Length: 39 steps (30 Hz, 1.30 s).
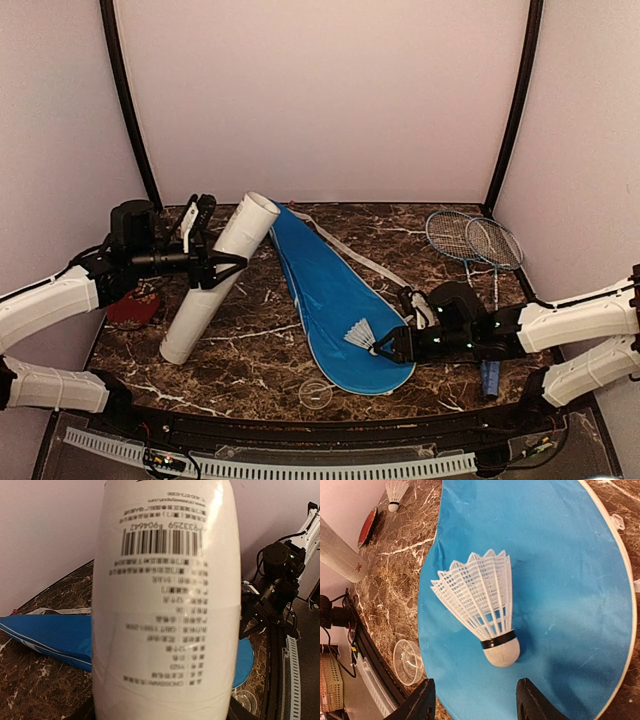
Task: Pack up the badminton gear
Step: Pick up the shuttlecock from the center of the board.
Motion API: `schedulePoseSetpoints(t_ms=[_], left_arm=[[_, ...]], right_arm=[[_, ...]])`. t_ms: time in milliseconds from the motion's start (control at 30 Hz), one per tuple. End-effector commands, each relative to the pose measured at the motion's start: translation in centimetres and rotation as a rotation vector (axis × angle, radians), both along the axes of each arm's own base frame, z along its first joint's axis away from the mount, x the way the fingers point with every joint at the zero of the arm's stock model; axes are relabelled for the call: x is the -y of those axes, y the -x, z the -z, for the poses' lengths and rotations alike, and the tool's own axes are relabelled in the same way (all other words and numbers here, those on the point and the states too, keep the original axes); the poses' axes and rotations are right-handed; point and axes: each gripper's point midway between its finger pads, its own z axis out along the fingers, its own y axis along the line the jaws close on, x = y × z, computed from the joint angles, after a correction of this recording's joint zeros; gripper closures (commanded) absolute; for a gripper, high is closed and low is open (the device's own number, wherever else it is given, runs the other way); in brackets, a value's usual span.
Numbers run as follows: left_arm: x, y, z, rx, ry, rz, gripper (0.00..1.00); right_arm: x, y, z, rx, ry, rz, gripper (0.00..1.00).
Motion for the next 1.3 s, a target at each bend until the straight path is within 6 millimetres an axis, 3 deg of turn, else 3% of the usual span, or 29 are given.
schedulePoseSetpoints(t_ms=[0,233,767,1033,1067,1167,1267], left_arm=[[0.0,0.3,-2.7,0.089,0.026,0.007,0.36],[0.0,0.4,-2.7,0.092,0.025,0.007,0.36],[0.2,0.3,-2.5,0.089,0.023,0.011,0.36],[0.2,0.3,-2.5,0.088,0.024,0.014,0.36],[0.2,0.3,-2.5,0.087,0.024,0.015,0.36],[0.3,0.4,-2.4,0.086,0.024,0.017,0.36],[0.2,0.3,-2.5,0.085,0.024,0.016,0.36]], right_arm=[[-1.0,-1.0,-0.4,0.107,0.008,0.009,0.46],[-0.4,-1.4,1.6,0.254,0.166,-0.056,0.48],[-3.5,-0.1,4.3,0.220,0.226,-0.145,0.48],[-3.5,0.1,5.6,0.196,0.266,-0.157,0.48],[-1.1,-3.5,5.2,0.472,0.494,-0.157,0.46],[-0.8,-4.4,4.8,0.525,0.541,-0.144,0.42],[-0.6,-4.7,5.9,0.522,0.583,-0.148,0.39]])
